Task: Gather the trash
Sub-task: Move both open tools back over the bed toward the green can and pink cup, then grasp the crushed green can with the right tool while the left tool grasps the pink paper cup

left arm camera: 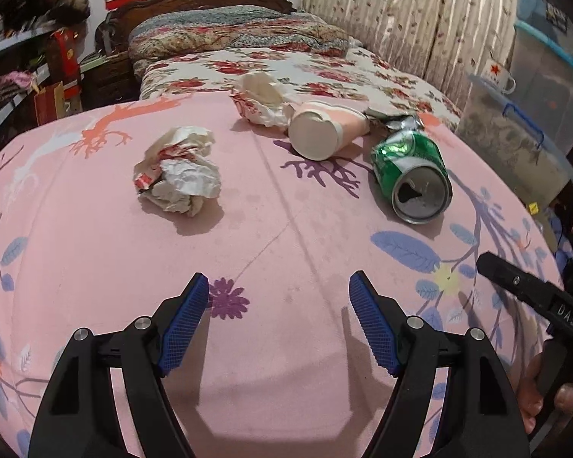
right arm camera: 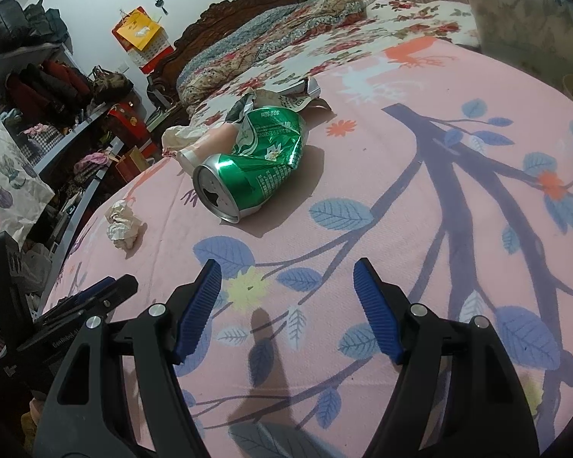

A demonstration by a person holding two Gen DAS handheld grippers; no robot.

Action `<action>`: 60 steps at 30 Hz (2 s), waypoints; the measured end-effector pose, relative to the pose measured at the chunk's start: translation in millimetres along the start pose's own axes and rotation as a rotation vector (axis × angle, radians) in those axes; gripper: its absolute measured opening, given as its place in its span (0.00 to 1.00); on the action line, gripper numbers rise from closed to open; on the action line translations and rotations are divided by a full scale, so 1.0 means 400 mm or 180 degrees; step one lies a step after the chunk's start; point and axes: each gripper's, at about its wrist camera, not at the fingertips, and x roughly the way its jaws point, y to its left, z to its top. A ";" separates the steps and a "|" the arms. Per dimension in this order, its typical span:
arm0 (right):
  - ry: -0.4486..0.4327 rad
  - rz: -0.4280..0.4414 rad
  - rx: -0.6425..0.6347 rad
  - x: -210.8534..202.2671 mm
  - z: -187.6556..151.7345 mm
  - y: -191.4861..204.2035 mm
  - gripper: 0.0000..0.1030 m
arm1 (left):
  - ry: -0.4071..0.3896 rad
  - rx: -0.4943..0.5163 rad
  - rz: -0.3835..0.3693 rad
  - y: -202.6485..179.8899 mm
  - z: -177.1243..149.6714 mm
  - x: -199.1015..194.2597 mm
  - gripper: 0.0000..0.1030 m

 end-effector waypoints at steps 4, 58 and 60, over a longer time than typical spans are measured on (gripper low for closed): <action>0.0000 -0.0004 -0.0003 0.000 0.000 0.000 0.71 | -0.0025 -0.0238 -0.0053 0.032 -0.001 -0.006 0.70; -0.0042 0.0285 -0.0985 0.053 0.174 0.100 0.20 | 0.0544 -0.0359 -0.0584 -0.022 0.370 0.258 0.52; -0.0092 0.0312 -0.0963 0.043 0.185 0.099 0.16 | 0.0644 -0.0446 -0.0631 -0.022 0.365 0.295 0.41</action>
